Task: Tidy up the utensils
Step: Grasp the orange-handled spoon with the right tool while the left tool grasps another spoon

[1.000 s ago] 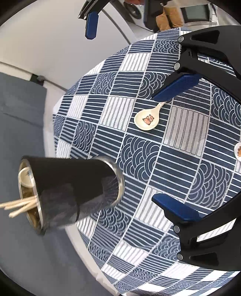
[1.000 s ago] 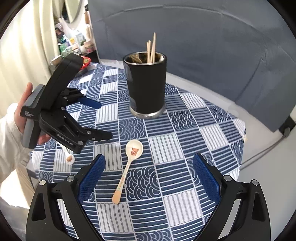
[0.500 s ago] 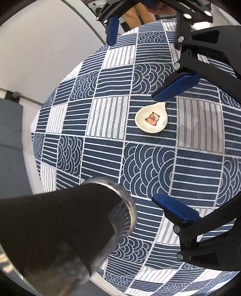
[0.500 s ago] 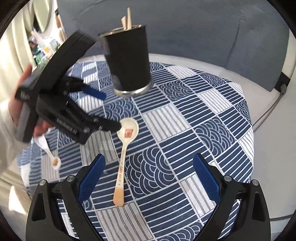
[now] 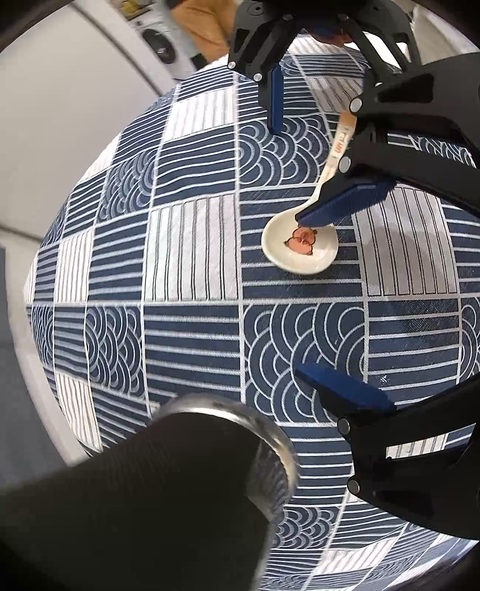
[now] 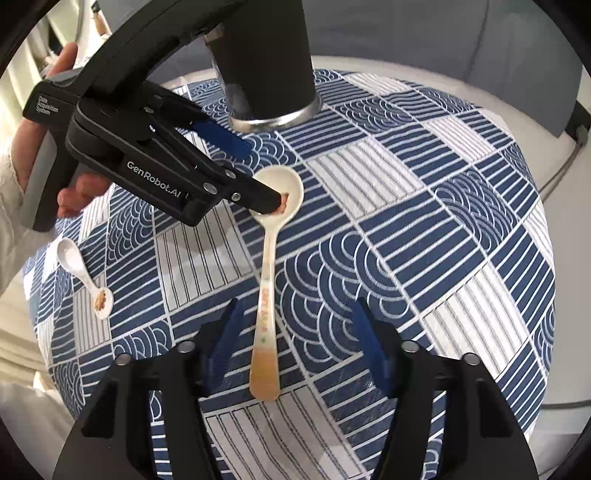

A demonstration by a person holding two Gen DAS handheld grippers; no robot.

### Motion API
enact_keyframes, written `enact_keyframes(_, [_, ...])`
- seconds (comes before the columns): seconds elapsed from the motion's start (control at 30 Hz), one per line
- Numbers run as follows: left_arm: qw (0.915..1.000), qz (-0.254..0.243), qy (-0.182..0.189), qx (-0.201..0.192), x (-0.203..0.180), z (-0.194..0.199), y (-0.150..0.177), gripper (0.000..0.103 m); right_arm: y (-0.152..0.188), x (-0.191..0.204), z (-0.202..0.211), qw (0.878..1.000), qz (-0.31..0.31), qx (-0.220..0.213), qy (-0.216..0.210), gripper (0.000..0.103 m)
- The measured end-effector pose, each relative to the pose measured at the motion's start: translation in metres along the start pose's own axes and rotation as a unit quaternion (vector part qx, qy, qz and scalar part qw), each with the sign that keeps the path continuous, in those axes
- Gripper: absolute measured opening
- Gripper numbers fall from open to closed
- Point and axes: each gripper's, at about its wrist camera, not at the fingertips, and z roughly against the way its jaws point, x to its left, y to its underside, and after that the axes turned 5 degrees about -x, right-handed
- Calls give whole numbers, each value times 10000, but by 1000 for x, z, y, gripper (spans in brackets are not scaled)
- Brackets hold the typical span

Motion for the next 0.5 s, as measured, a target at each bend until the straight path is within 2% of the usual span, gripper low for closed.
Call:
enact_keyframes(0.07, [10000,-67,9,10,-2,-1,-1,71,1,3,2,10000,13,5,65,42])
enact_keyframes(0.13, [9999,-124,3,16,-4,-1,-4,55,0,4,1,10000,26,45,46,25])
enact_keyframes(0.2, [9998,-196,-5,74,-7,-2,-6,50,0,9,0,9995,217,71,211,19])
enact_keyframes(0.23, [9997,-236,12,89,-9,-2,-7,43,0,11,0,9993,272,78,262,14])
enact_keyframes(0.27, [9996,-271,39,98,-11,-2,-7,39,-1,11,0,9991,300,85,300,13])
enact_keyframes(0.3, [9994,-309,91,115,-14,-2,-7,31,-1,10,-1,9990,313,97,307,13])
enact_keyframes(0.33, [9993,-293,208,136,-16,-3,-7,17,-1,11,-2,9989,341,106,319,13])
enact_keyframes(0.5, [9994,57,262,206,-14,-4,-7,15,0,16,0,9977,542,162,372,12])
